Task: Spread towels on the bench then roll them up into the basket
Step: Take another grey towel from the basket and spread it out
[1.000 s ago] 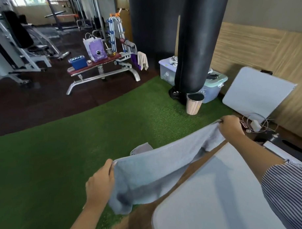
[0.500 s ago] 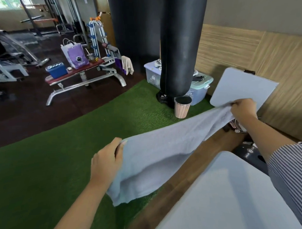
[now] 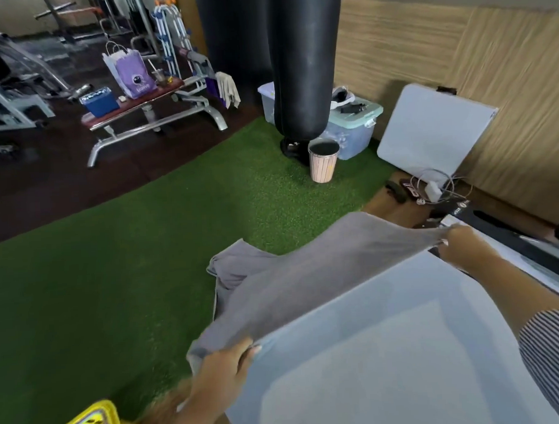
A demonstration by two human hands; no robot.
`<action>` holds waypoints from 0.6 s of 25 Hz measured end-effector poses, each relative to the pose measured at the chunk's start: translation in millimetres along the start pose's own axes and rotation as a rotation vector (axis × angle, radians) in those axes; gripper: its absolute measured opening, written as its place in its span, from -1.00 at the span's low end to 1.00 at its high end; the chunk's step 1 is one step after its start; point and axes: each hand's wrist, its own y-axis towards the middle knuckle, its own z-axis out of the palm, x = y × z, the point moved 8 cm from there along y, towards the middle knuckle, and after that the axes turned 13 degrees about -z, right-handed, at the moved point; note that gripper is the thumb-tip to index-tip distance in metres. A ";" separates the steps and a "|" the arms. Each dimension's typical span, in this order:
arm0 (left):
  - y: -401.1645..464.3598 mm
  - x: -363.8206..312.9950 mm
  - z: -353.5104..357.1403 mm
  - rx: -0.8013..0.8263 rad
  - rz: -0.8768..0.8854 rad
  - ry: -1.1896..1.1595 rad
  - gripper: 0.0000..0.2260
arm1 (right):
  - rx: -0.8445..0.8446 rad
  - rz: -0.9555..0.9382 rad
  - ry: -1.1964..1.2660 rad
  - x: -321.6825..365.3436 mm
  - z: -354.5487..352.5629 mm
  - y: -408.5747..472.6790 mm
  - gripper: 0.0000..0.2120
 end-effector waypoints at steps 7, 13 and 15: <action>-94.2 -58.2 32.4 0.073 0.032 0.049 -0.29 | -0.016 0.088 -0.066 -73.6 -18.1 -107.3 -0.77; -190.6 -93.1 42.2 -0.019 0.084 0.017 -0.58 | -0.037 0.086 -0.077 -99.0 -32.8 -216.3 -0.74; -222.5 -99.9 54.5 -0.033 0.072 -0.036 -0.50 | -0.032 0.061 -0.101 -109.8 -36.7 -242.7 -0.72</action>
